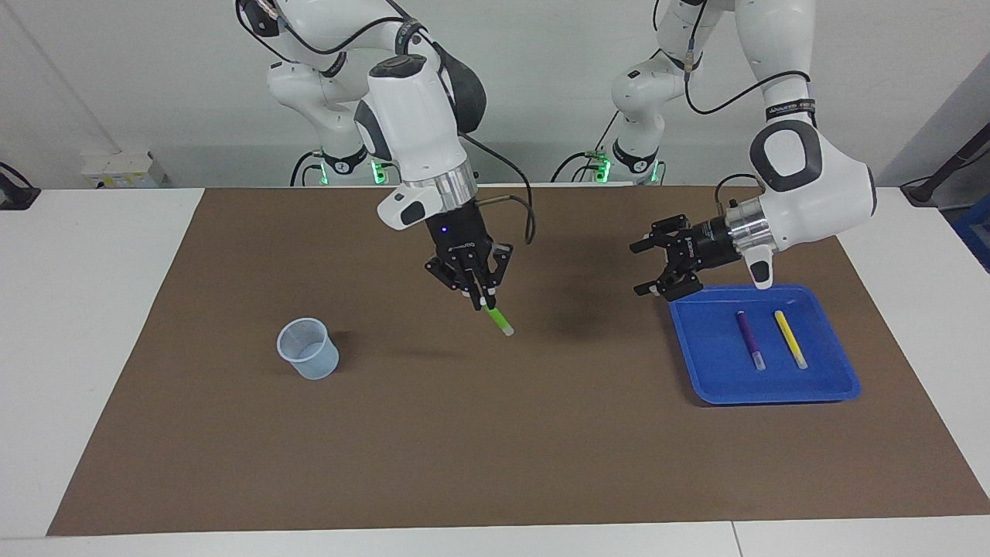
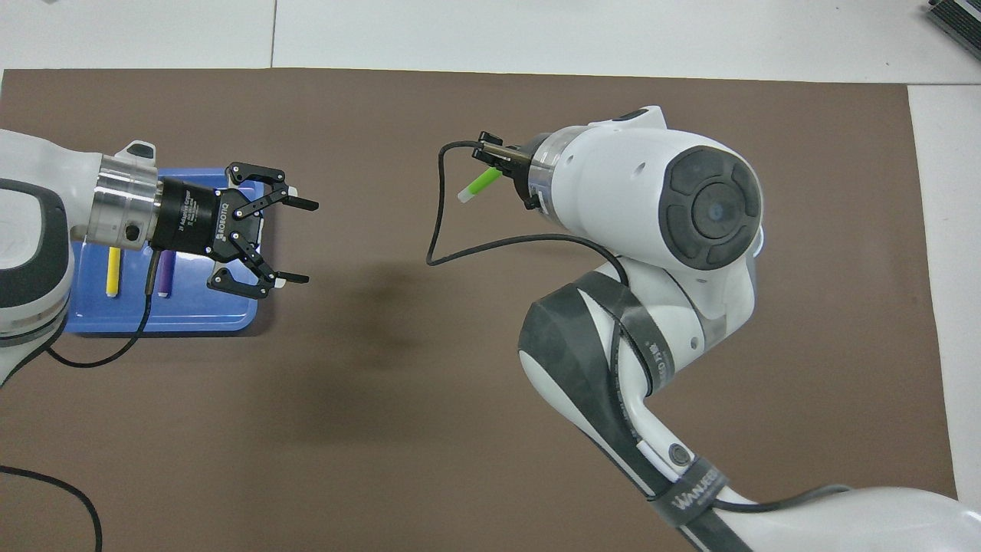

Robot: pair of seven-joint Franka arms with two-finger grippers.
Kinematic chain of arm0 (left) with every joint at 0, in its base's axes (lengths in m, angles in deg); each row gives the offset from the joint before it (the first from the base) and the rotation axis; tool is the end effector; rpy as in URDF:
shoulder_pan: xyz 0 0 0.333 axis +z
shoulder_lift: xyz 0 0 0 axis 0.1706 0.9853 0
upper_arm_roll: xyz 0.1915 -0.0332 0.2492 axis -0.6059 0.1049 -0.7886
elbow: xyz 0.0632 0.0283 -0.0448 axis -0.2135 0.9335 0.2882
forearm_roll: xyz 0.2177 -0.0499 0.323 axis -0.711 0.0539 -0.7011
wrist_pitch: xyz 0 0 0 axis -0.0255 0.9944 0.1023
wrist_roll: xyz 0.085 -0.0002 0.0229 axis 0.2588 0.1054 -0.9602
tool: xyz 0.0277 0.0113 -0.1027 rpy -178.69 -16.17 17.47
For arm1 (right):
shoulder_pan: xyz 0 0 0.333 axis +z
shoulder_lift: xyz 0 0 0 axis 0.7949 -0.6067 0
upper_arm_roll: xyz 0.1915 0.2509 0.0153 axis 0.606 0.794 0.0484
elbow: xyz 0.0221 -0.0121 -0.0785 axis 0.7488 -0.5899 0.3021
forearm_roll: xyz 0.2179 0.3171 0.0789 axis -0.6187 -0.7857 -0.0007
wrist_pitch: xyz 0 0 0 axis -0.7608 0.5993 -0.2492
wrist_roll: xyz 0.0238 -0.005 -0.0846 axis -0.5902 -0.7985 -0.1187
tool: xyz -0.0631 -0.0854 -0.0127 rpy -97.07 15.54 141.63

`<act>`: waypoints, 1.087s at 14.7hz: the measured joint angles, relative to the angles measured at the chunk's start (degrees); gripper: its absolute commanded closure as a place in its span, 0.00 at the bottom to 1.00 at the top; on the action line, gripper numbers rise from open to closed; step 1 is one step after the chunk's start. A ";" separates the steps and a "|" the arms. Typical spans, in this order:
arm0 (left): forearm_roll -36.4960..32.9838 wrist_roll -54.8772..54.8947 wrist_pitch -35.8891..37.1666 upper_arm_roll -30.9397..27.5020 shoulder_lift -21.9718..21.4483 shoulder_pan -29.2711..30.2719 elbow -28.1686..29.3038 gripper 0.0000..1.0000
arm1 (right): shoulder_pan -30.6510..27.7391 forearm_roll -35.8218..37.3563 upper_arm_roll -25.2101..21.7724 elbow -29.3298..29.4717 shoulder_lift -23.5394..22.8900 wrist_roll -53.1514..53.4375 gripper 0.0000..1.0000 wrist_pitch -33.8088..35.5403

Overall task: Right arm passes pens to left for tray arrangement
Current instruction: 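Carry the green pen toward the open left gripper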

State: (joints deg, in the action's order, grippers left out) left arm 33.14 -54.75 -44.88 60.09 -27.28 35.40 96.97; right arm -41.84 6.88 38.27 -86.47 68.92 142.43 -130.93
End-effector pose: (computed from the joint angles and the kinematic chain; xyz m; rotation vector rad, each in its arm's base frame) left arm 0.5876 -0.1112 0.4591 1.7973 1.5909 -0.8919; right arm 0.6100 0.3331 0.5336 -2.6359 0.5306 -0.5137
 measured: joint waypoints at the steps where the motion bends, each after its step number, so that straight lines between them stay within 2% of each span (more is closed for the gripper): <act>1: 0.24 -1.12 -0.93 0.02 0.00 -0.38 0.05 0.02 | 0.53 -0.33 0.01 0.00 -0.21 4.05 1.00 -0.76; 4: 2.63 -3.77 -3.36 0.05 0.00 -2.02 0.22 0.02 | 1.85 -0.97 0.02 0.00 -0.31 17.86 1.00 -3.39; 8: 3.45 -4.86 -6.79 0.07 -0.01 -3.56 0.23 0.01 | 3.52 -1.12 0.03 0.00 -0.32 28.24 1.00 -4.10; 12: 3.48 -9.41 -7.45 0.45 -0.42 -3.72 -1.41 0.01 | 4.78 -1.14 0.03 0.00 -0.35 34.31 1.00 -4.15; 16: 3.48 -11.14 -9.87 1.11 -0.95 -5.18 -1.65 0.01 | 5.39 -1.14 0.02 0.00 -0.37 35.57 1.00 -4.16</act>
State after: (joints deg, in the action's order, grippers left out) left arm 36.62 -65.88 -54.75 61.20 -28.23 30.23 95.33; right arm -36.45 5.74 38.30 -86.47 68.55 178.00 -135.09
